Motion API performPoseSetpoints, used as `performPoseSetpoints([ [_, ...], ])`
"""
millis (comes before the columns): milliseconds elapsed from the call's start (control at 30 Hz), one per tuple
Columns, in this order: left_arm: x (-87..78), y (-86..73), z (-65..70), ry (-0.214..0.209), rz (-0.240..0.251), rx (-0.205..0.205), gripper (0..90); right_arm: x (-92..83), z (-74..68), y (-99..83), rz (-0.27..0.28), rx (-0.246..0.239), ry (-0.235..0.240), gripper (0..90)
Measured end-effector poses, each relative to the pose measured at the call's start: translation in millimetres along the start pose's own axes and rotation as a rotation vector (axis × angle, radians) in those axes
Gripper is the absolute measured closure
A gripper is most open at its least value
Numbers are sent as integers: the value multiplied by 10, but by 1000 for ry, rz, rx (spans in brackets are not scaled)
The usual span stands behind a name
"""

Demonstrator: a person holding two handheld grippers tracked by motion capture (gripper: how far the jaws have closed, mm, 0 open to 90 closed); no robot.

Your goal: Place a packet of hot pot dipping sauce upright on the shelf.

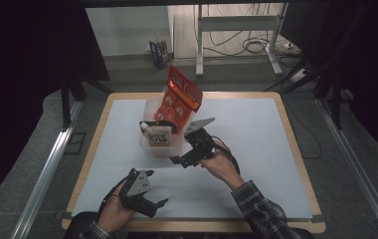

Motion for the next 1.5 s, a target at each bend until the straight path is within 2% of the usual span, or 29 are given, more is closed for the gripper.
performPoseSetpoints([
  [267,-28,4,-27,12,20,-3,0,-68,-51,-65,-11,-4,13,0],
  [467,-35,7,-29,11,29,-4,0,-105,-58,-112,-16,-17,-10,0],
  [533,-39,11,-25,11,31,5,0,-127,-66,-121,-24,-28,-33,0],
  [700,-38,8,-23,18,26,12,0,-166,-80,-123,-17,-34,-46,0],
  [1000,-37,8,-18,24,19,23,0,-265,-97,-140,7,-30,-53,0],
  [1167,-41,11,-20,27,25,13,0,-328,-93,-177,11,-24,-65,0],
  [1500,-44,12,-20,30,16,20,0,-451,-95,-231,20,-13,-93,0],
])
Point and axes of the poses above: each handheld gripper's, and its own axes: x roughly forward along the jaws, y roughly out of its top, z roughly to its right, the point moved 3 cm from there along x, roughly forward along the jaws, and after that the axes turned 8 degrees about z, right-handed, at the moved point
